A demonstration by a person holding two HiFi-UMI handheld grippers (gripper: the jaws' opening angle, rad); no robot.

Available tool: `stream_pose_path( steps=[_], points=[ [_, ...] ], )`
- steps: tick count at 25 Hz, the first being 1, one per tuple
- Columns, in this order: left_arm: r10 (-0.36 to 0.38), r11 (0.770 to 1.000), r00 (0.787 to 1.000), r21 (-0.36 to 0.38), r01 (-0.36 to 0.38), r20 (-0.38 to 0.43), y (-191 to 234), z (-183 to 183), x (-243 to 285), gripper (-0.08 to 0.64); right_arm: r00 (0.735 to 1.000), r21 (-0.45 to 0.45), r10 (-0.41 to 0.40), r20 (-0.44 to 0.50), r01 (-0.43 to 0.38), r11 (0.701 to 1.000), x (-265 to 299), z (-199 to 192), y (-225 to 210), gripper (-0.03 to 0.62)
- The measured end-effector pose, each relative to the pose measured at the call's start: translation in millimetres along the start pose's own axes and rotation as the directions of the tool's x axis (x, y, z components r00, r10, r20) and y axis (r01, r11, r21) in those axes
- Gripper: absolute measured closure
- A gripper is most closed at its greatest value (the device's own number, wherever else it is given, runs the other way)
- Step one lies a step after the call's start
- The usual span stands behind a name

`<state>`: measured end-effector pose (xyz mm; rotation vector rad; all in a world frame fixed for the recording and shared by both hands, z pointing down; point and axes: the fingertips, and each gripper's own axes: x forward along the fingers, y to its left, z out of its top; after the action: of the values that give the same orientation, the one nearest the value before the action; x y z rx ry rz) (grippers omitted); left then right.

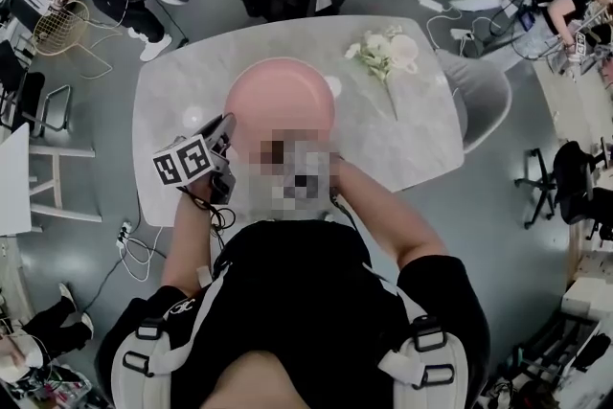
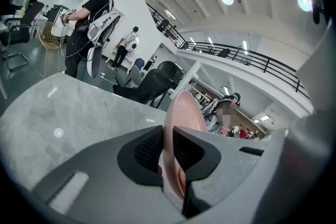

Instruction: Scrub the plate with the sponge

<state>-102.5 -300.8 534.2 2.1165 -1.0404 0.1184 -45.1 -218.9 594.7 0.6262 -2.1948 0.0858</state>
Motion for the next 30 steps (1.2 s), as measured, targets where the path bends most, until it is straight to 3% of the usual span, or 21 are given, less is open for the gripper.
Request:
stream_pose_path(
  steps=[3, 12, 18, 25, 30],
  points=[
    [-0.005, 1.0, 1.0, 0.014, 0.005, 0.004, 1.5, -2.0, -2.3, 0.515, 1.0, -0.002, 0.011, 0.002, -0.011, 1.0, 1.1, -3.2, 0.9, 0.538],
    [-0.009, 0.996, 1.0, 0.084, 0.01, -0.016, -0.8, -5.6, -17.4, 0.515, 0.996, 0.042, -0.067, 0.056, 0.065, 0.997, -4.5, 15.4, -35.4, 0.538],
    [-0.031, 0.996, 0.999, 0.085, 0.032, -0.011, 2.5, -11.2, -28.9, 0.515, 0.987, 0.049, -0.144, 0.065, 0.141, 0.989, -12.0, 29.2, -64.8, 0.538],
    [-0.03, 0.997, 1.0, 0.074, 0.031, -0.01, 7.0, -18.0, -43.6, 0.515, 0.96, 0.116, -0.278, 0.033, 0.272, 0.955, -26.7, 27.8, -109.9, 0.538],
    [-0.036, 0.998, 0.999, 0.048, 0.037, -0.011, 7.4, -24.4, -50.0, 0.515, 0.956, 0.144, -0.293, 0.021, 0.287, 0.947, -31.7, 23.7, -110.6, 0.538]
  ],
)
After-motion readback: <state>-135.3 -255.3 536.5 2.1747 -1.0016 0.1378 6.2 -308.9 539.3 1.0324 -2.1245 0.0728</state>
